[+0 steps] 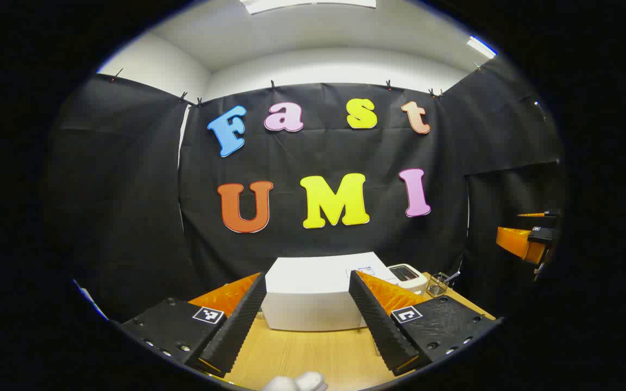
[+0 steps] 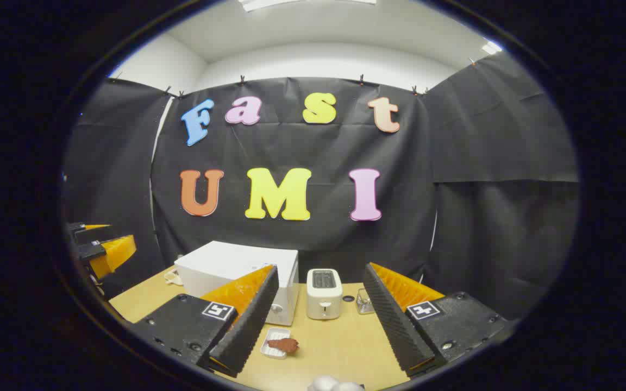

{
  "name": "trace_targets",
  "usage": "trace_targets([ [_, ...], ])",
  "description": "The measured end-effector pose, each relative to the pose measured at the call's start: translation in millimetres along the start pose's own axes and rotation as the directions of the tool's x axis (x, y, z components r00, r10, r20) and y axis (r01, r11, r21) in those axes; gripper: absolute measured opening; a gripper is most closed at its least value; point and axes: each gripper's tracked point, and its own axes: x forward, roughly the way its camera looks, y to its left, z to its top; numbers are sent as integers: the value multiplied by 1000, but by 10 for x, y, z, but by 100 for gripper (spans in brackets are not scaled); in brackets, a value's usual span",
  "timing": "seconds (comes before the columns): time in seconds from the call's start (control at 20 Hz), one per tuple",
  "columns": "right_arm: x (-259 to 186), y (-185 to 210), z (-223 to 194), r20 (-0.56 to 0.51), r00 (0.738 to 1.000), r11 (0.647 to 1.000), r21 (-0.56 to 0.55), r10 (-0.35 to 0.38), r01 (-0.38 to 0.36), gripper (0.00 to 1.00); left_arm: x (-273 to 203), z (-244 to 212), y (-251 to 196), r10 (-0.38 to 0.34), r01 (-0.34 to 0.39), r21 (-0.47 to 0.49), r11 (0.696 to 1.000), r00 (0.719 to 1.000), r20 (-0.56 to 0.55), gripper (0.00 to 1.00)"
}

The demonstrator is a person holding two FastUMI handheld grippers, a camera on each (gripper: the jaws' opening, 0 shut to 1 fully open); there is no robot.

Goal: Open the microwave oven with the left hand, put the food in, and close the microwave oven.

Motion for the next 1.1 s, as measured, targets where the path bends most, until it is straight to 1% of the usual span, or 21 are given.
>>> trace_targets([
  [0.05, 17, 14, 2, 0, 1000, 1000, -4, 4, -4, 100, 4, -6, 12, 4, -4, 1, 1000, 1000, 0, 96],
  [0.1, 27, 11, 11, 2, 1000, 1000, -11, 4, -4, 92, 15, -18, 20, 7, -7, 1, 1000, 1000, -4, 96],
  [0.15, 38, 19, 26, 7, 1000, 1000, -14, 5, -5, 100, 27, -33, 42, 13, -13, 2, 1000, 1000, -4, 88],
  [0.2, 50, 21, 25, 9, 1000, 1000, -15, 6, -6, 100, 36, -44, 45, 17, -17, 3, 1000, 1000, -6, 96],
  [0.3, 83, 30, 31, 10, 1000, 1000, -15, 7, -7, 100, 72, -89, 53, 19, -19, 6, 1000, 1000, -15, 96],
  [0.35, 99, 38, 34, 8, 1000, 1000, -15, 9, -9, 92, 88, -105, 51, 17, -17, 9, 1000, 1000, -18, 96],
  [0.4, 107, 31, 20, 7, 1000, 1000, -14, 7, -7, 100, 97, -105, 55, 21, -20, 12, 1000, 1000, -19, 88],
  [0.45, 119, 29, 25, 8, 1000, 1000, -15, 7, -7, 100, 119, -114, 55, 20, -20, 13, 1000, 1000, -21, 96],
  [0.55, 150, 32, 27, 8, 1000, 1000, -16, 8, -8, 100, 140, -105, 33, 18, -18, 11, 1000, 1000, -15, 96],
  [0.6, 165, 27, 13, 8, 1000, 1000, -14, 8, -8, 91, 154, -116, 40, 20, -20, 15, 1000, 1000, -15, 96],
  [0.65, 176, 22, 12, 6, 1000, 1000, -10, 9, -9, 100, 177, -134, 28, 21, -21, 18, 1000, 1000, -13, 96],
  [0.7, 180, 13, 4, 7, 1000, 1000, -8, 6, -6, 100, 201, -167, 5, 20, -19, 18, 1000, 1000, -16, 96],
  [0.75, 191, -13, 9, 12, 1000, 1000, -6, 0, 0, 100, 245, -219, -52, 11, -11, 12, 1000, 1000, -23, 96],
  [0.8, 197, -26, -4, 11, 1000, 1000, -6, 1, -1, 91, 286, -269, -117, -2, 2, 3, 1000, 1000, -22, 96],
  [0.85, 200, -43, -2, 11, 1000, 1000, -5, 2, -2, 100, 345, -348, -189, -18, 18, -3, 1000, 999, -26, 96],
  [0.95, 201, -89, 19, 14, 1000, 1000, -9, 9, -9, 100, 463, -551, -337, -37, 37, -9, 999, 999, -37, 96],
  [1.0, 202, -145, 9, 14, 1000, 1000, -12, 5, -4, 91, 522, -666, -450, -52, 52, -17, 999, 998, -36, 96],
  [1.05, 209, -195, 26, 16, 1000, 1000, -10, 0, 0, 100, 602, -800, -560, -67, 67, -17, 998, 997, -47, 96],
  [1.1, 204, -257, 11, 13, 1000, 1000, -7, -8, 8, 100, 678, -943, -653, -77, 77, -12, 997, 996, -44, 96],
])
